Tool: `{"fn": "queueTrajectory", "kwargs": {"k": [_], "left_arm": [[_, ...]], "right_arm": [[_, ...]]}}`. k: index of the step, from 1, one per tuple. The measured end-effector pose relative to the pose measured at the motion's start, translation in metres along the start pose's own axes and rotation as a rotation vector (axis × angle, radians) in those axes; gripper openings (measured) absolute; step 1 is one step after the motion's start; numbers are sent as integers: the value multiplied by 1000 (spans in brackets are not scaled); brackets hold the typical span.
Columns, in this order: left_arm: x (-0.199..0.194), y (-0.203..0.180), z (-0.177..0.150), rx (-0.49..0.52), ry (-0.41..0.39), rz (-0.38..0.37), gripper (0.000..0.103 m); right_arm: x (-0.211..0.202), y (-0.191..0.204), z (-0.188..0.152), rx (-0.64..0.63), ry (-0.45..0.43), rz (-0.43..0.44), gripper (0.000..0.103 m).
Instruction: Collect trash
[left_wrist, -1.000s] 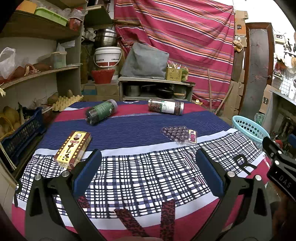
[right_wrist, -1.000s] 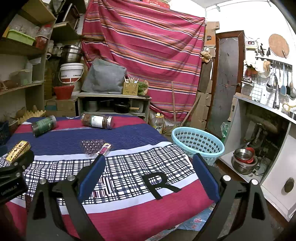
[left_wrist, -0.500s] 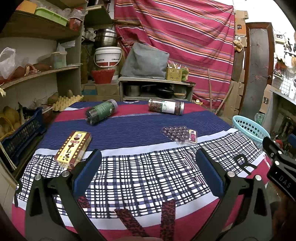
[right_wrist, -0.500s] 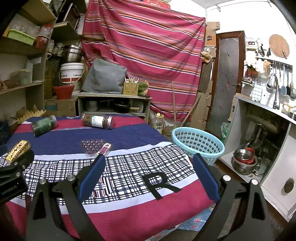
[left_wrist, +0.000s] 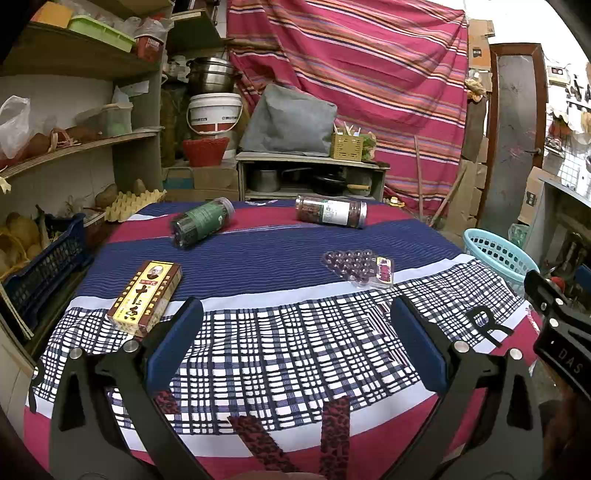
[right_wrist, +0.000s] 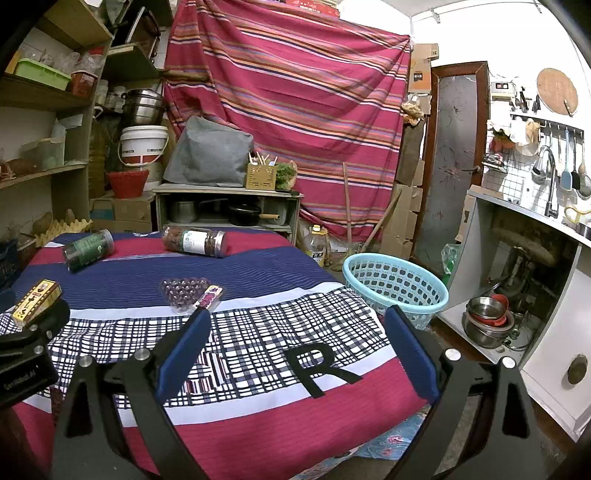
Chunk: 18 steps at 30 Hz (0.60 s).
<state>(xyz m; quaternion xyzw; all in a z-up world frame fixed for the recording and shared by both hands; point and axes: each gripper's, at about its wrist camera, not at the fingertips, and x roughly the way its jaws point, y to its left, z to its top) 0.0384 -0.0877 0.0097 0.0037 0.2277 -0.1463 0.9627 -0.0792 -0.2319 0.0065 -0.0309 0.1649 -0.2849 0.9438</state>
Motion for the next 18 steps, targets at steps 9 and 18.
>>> {"fn": "queueTrajectory", "kwargs": {"k": [9,18], "left_arm": [[-3,1,1,-6,1,-2,98],[1,-2,-1,3,13,2,98]], "right_arm": [[0,-3,0,-9,-3,4,93],[3,-11,1,2,7,10,93]]}}
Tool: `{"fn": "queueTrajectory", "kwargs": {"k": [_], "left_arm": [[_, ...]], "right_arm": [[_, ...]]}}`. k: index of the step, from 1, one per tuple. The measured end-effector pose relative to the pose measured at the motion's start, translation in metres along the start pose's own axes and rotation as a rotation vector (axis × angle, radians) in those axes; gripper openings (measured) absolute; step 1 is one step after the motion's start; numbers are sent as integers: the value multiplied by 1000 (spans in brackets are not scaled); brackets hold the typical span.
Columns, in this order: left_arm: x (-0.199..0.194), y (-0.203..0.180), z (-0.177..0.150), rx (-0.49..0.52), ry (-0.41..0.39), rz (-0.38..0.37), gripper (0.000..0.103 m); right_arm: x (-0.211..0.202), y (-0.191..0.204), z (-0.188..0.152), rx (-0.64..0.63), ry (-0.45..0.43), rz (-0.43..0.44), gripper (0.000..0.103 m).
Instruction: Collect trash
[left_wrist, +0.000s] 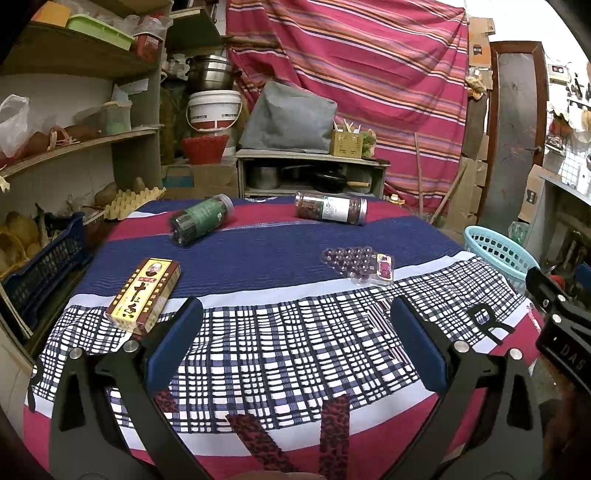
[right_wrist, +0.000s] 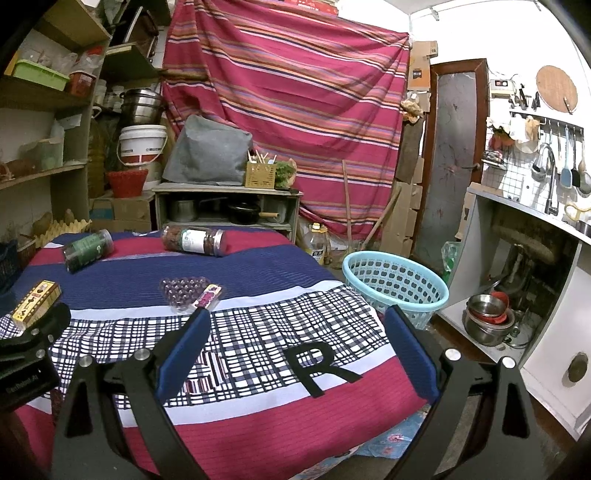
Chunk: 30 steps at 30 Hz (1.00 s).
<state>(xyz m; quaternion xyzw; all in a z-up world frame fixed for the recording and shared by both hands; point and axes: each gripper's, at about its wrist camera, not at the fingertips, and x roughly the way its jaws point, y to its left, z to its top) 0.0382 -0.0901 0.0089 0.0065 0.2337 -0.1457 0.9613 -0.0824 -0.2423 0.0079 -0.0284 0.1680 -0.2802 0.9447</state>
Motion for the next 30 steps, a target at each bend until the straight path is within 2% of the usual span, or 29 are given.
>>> {"fn": "queueTrajectory", "kwargs": {"k": [30], "left_arm": [[2,1,0,-1,2,-8,98]], "right_arm": [[4,-2,-1,-2,3,-5,93]]}}
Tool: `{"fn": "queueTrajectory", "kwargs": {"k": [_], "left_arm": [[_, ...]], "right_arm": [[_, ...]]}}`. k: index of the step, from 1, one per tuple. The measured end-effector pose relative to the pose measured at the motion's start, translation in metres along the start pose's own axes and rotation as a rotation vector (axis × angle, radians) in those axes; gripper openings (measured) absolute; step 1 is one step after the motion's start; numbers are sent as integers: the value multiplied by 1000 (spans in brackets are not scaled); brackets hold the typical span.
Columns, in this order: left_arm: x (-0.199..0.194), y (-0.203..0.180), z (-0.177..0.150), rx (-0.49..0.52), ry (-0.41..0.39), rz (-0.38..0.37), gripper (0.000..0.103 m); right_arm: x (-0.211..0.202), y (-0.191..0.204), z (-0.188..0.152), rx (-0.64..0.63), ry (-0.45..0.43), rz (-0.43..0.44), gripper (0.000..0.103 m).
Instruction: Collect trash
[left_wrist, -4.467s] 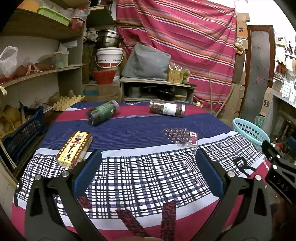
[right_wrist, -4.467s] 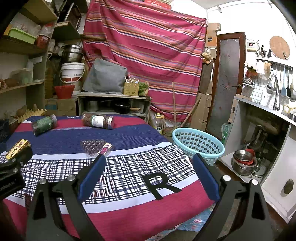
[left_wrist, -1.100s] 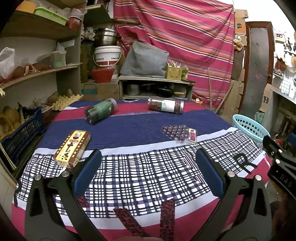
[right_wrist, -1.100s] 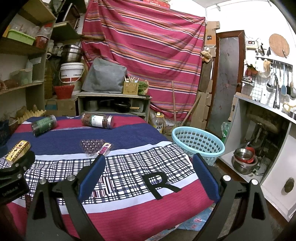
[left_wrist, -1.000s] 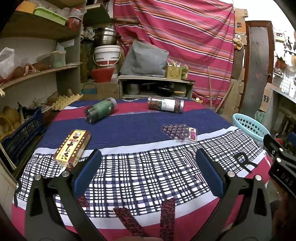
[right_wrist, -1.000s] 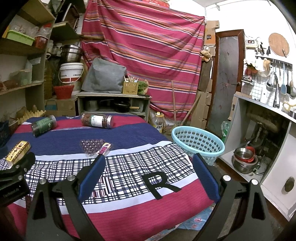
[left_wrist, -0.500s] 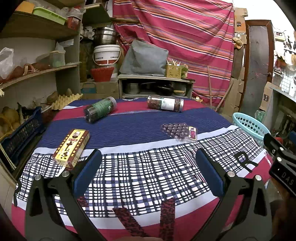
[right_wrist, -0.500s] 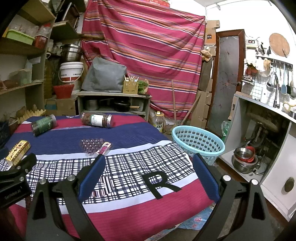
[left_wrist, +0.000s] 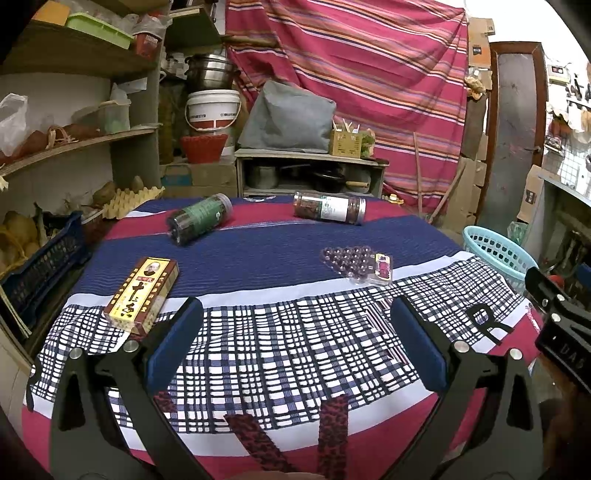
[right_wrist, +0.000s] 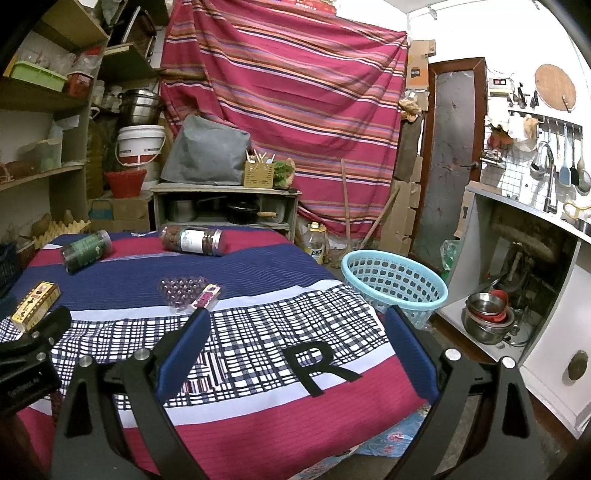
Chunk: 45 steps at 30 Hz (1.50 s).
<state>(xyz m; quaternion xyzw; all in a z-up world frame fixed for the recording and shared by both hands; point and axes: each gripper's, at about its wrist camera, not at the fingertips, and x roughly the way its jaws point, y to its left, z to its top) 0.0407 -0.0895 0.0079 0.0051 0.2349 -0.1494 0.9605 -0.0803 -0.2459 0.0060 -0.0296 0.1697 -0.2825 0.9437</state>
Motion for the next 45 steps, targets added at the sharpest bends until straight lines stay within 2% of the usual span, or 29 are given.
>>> {"fn": "queueTrajectory", "kwargs": {"k": [45], "left_arm": [[0,0,-1,-1,-2,-1,98]], "right_arm": [[-1,3,1,-5,-3,1,93]]}}
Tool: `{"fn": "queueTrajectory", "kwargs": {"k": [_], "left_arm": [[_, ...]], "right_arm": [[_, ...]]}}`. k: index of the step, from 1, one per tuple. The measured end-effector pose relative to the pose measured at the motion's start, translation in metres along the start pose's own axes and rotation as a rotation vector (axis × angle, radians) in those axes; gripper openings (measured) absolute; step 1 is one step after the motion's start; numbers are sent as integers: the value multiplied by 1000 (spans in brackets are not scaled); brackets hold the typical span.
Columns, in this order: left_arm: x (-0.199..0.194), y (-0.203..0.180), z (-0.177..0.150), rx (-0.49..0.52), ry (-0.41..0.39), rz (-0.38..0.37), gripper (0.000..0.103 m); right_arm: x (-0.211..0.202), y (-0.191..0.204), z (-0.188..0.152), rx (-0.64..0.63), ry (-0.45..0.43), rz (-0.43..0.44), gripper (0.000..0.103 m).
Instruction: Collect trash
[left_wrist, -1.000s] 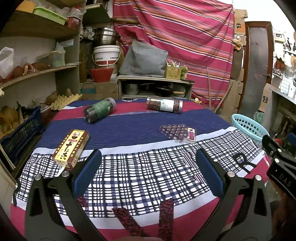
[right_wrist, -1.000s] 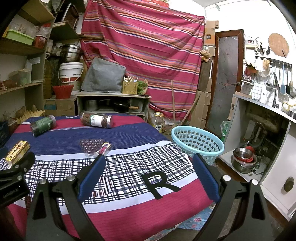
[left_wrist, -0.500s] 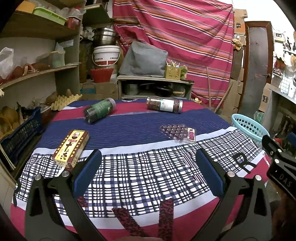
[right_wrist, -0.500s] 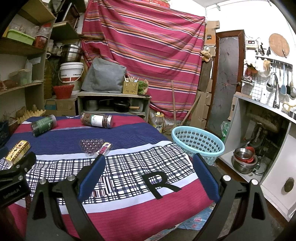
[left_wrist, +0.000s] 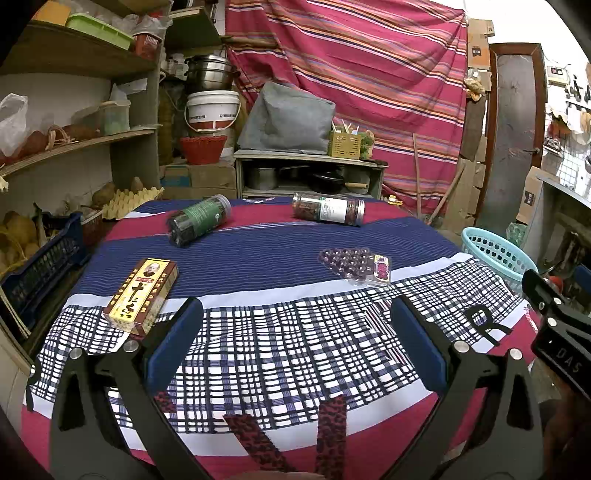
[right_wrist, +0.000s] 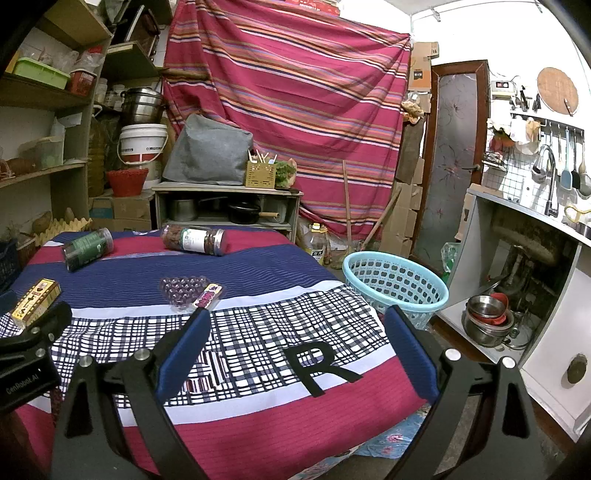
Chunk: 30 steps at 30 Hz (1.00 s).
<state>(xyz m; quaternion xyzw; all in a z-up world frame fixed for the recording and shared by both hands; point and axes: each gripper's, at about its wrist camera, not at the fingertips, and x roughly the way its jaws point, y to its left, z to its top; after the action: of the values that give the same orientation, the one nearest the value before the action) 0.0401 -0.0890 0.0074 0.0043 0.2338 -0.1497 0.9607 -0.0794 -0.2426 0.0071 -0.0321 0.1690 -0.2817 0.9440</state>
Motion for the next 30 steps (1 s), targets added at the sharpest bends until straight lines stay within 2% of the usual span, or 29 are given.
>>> {"fn": "queueTrajectory", "kwargs": {"k": [30], "left_arm": [[-1,1,1,7,4,0,98]], "right_arm": [[0,1,-1,1,1,-1,93]]}}
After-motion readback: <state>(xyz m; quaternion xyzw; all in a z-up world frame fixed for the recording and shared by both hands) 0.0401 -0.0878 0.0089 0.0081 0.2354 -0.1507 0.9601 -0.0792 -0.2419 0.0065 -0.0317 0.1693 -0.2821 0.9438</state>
